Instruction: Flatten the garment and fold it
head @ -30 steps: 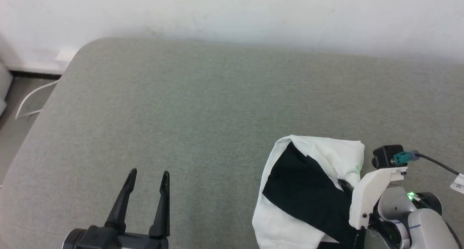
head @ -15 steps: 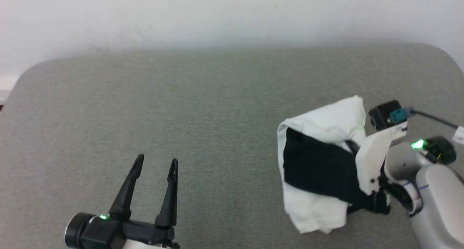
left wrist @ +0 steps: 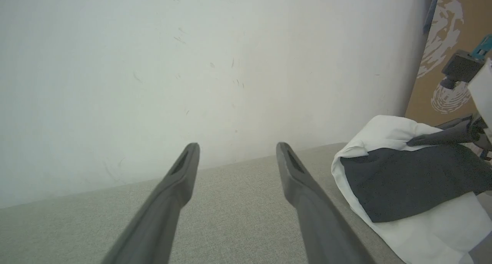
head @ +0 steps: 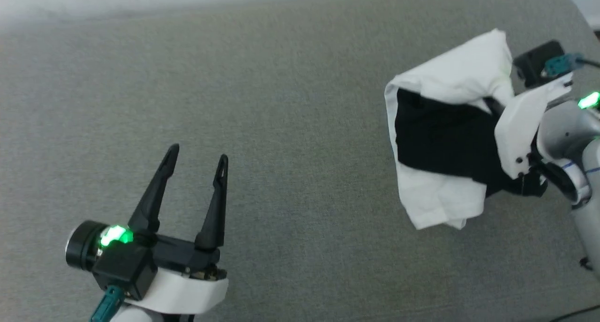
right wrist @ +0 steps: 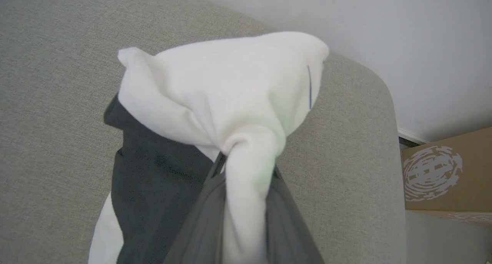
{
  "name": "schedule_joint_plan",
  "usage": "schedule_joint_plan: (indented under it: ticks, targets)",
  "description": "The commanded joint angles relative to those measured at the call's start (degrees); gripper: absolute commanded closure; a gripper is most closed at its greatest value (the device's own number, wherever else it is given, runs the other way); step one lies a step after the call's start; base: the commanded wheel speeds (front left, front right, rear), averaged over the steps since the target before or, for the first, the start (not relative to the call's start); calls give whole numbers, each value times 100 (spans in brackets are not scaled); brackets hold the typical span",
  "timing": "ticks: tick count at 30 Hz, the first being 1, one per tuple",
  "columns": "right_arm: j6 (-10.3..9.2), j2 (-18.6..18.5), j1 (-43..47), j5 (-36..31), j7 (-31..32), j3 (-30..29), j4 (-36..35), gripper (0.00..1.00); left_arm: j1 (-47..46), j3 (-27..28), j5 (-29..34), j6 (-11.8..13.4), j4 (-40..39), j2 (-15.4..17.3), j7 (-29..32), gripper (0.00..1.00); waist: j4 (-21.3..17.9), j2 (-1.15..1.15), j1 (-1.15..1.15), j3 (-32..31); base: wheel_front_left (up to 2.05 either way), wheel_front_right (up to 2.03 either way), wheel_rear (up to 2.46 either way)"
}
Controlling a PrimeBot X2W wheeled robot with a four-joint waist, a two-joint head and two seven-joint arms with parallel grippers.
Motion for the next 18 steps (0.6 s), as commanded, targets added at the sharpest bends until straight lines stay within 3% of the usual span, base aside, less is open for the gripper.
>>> schedule_joint_plan:
  ticks: [1,10,18]
  targets:
    - [-4,-75,-191,33,-48,1,0,100,-147,-21,91,-41,-52,47,26,0,-363,0,-1,580,0,0,0]
    - [-4,-434,-751,-4,-209,-204,81,100,-515,2,233,-35,-288,239,122,0,-580,0,-1,1176,0,0,0]
    - [-4,-516,-963,-132,-508,-624,362,100,-697,-12,353,-42,-513,418,278,0,-749,0,-1,1550,0,0,0]
